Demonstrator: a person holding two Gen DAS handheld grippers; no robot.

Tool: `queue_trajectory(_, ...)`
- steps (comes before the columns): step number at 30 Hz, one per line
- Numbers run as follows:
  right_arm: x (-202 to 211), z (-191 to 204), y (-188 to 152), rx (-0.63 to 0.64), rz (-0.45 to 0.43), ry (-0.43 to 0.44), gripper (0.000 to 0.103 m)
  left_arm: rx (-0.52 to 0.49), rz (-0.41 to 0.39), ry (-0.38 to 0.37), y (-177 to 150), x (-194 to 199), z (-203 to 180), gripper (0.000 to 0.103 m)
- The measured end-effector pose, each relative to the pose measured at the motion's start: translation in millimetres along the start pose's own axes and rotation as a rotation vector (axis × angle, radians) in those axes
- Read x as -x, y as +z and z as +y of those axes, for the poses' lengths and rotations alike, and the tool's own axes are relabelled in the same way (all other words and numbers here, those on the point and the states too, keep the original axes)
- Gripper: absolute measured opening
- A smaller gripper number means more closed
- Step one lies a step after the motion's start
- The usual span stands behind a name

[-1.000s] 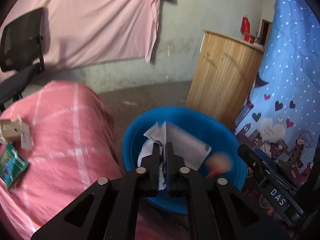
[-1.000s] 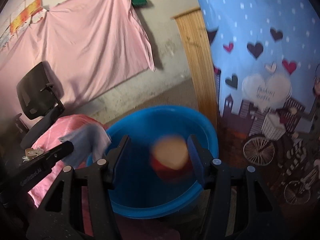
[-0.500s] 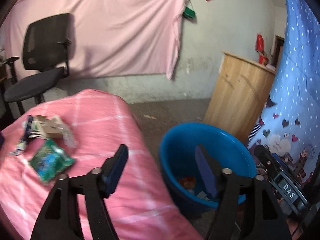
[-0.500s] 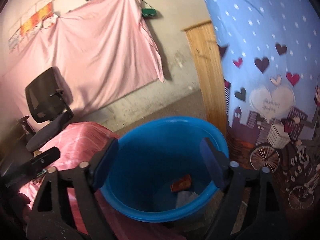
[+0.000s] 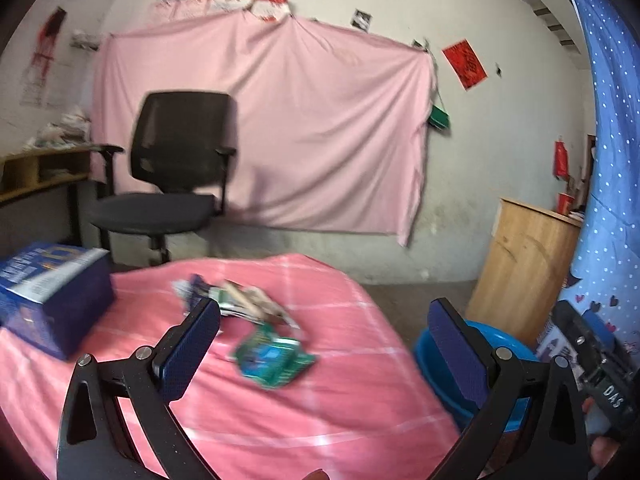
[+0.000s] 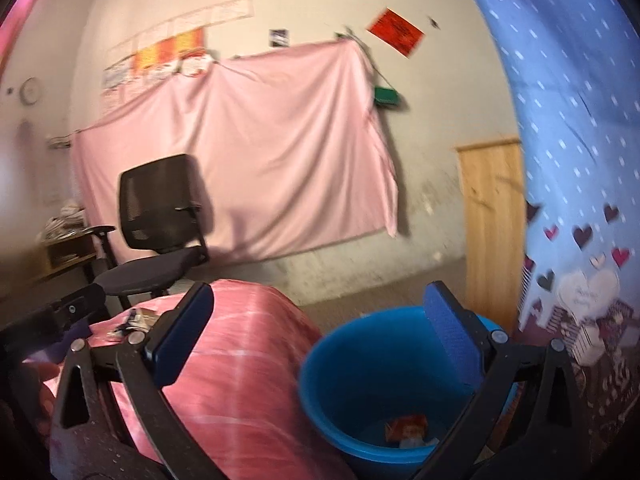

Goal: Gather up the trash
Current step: 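Bring both grippers back over the table items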

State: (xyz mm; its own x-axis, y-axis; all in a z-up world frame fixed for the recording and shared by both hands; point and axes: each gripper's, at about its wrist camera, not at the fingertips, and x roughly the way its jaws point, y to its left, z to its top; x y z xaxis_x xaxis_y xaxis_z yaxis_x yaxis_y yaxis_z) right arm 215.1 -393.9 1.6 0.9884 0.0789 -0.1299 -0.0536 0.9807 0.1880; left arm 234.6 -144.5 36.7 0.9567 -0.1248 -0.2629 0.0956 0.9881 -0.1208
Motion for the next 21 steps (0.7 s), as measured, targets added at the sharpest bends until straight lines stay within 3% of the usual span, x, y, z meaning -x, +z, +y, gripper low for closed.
queue_trajectory(8,15,50,2,0.093,-0.073,0.087,0.103,-0.005,-0.079,0.11,-3,38,38,0.102)
queue_trajectory(21,2,107,-13,0.194,-0.026,0.172,0.103,-0.058,-0.072,0.202,-18,40,84,0.102)
